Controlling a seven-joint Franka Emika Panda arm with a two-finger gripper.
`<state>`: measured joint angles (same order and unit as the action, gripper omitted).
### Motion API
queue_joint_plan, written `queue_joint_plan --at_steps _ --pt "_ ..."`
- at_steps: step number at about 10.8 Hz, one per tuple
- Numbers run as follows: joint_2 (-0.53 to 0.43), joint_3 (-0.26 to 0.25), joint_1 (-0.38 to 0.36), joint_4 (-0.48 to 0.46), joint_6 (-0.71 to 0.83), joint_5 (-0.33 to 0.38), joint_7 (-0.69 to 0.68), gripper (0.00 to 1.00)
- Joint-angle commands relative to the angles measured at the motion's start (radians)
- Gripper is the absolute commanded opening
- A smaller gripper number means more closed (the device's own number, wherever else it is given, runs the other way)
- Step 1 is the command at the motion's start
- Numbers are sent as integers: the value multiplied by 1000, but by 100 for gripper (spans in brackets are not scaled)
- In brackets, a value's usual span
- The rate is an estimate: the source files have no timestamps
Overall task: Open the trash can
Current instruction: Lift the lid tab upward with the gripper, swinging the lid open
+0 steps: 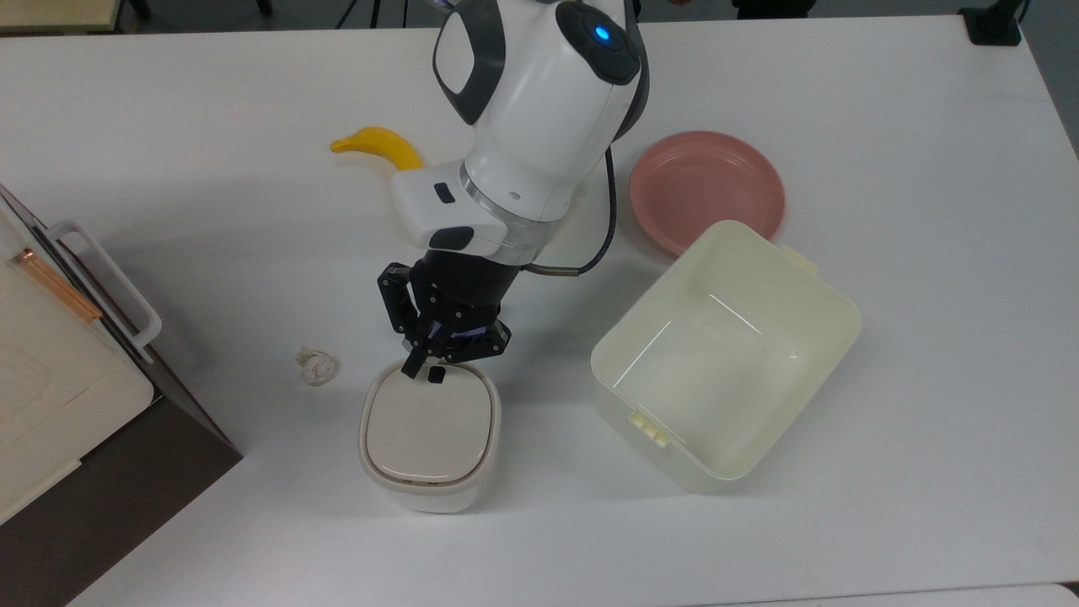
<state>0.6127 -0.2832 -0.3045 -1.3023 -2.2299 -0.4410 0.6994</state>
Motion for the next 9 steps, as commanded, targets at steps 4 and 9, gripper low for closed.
queue_joint_plan --at_steps 4,9 --pt "52 19 -7 -28 -40 -30 25 0" --pt "-103 -4 74 21 -31 277 -10 0"
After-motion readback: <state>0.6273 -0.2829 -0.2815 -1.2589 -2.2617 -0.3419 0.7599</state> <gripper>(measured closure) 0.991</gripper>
